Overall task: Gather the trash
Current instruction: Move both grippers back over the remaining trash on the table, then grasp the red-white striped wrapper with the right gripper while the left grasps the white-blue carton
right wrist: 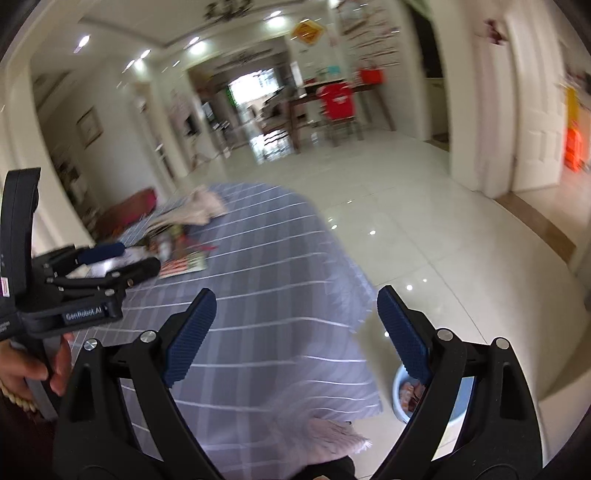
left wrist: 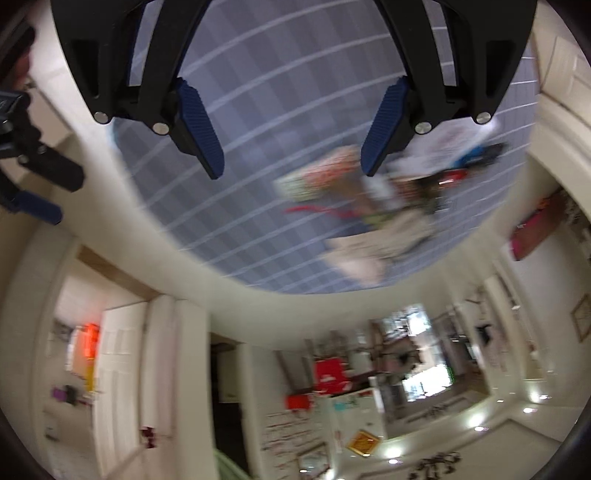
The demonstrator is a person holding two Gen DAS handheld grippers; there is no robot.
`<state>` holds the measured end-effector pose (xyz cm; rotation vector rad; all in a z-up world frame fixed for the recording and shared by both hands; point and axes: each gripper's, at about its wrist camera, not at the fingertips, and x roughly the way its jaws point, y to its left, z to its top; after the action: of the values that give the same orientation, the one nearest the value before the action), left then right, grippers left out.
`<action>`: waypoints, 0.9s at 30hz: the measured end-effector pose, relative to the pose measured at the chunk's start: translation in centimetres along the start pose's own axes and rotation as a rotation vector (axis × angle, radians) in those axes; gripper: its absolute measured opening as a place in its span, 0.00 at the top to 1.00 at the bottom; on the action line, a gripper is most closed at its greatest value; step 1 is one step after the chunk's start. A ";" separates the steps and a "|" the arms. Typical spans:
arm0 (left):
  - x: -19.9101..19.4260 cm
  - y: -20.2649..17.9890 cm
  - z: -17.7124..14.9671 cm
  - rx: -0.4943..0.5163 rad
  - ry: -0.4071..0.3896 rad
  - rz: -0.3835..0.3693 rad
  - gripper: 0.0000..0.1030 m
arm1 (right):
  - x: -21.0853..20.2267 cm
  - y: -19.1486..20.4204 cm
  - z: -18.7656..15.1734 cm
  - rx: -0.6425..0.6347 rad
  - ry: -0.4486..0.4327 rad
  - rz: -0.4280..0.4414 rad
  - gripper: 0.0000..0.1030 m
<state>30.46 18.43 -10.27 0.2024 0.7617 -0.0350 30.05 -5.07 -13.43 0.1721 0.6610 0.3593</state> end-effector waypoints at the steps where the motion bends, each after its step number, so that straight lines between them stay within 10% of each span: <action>1: 0.0 1.1 -0.2 -0.003 -0.002 0.020 0.26 | 0.8 1.2 0.2 -0.022 0.013 0.010 0.15; 11: 1.3 12.7 -3.9 -0.044 0.013 0.145 0.20 | 8.7 10.1 0.9 -0.179 0.161 0.054 0.14; 27: 5.1 12.5 -3.5 0.060 -0.020 0.077 0.28 | 18.1 15.0 2.0 -0.274 0.313 0.005 0.13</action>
<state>33.04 31.61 -14.13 0.2883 0.7328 0.0129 40.54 15.54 -18.13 -0.1469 0.9111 0.4824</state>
